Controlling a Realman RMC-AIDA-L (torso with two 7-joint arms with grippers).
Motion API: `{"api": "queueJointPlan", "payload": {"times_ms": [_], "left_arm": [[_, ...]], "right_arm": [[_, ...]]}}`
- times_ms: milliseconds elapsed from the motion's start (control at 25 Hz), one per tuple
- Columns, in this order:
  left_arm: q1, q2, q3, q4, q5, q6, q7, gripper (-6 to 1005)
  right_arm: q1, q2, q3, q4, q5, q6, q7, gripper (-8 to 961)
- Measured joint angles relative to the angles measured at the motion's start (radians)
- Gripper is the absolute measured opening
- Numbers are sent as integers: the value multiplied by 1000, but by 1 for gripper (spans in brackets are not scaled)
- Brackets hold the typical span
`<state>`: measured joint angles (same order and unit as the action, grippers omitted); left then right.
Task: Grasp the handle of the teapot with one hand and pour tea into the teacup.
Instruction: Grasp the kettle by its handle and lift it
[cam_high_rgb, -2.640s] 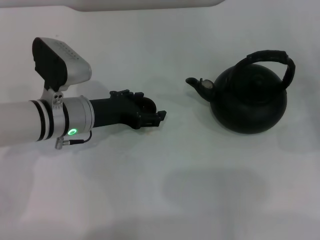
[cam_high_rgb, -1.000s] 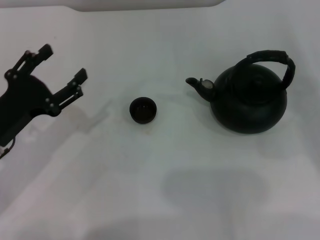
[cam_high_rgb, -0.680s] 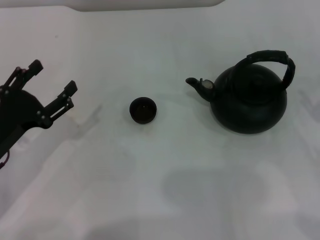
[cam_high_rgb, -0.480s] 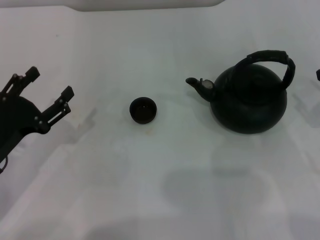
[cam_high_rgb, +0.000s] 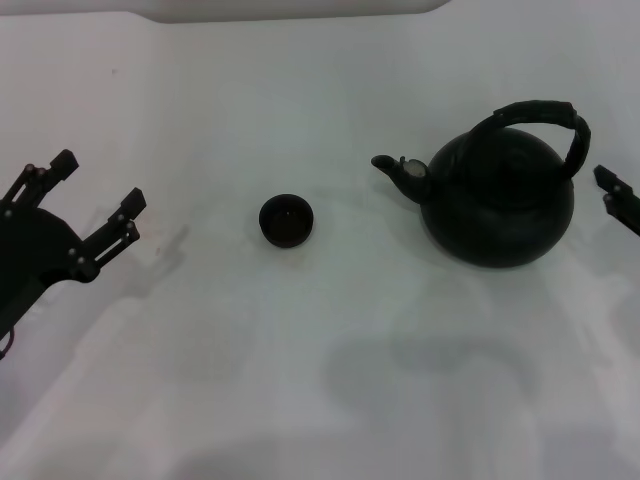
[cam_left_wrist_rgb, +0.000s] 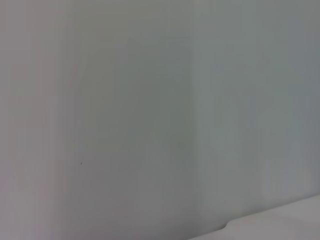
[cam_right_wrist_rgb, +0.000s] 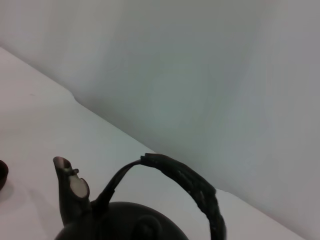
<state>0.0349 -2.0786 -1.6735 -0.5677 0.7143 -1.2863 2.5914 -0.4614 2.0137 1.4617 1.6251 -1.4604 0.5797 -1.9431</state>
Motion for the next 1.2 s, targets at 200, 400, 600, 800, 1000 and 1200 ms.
{"api": "queueJointPlan", "payload": {"times_ms": [200, 400, 600, 800, 1000, 1200], "left_arm": [[1, 0, 0, 1, -3, -13, -3, 865], [14, -1, 4, 3, -20, -24, -3, 862], [19, -2, 4, 3, -21, -25, -5, 861], [18, -2, 6, 3, -21, -26, -5, 861], [13, -2, 8, 1, -21, -26, -5, 861], [10, -2, 8, 2, -21, -25, -5, 861]], "right_arm": [[43, 0, -48, -22, 2, -67, 8, 620], [78, 0, -58, -45, 10, -74, 10, 619], [112, 0, -66, -78, 11, -77, 15, 619], [140, 1, -68, -114, 11, -78, 15, 618], [171, 2, -63, -152, 17, -79, 14, 617], [193, 3, -56, -162, 26, -81, 7, 614]]}}
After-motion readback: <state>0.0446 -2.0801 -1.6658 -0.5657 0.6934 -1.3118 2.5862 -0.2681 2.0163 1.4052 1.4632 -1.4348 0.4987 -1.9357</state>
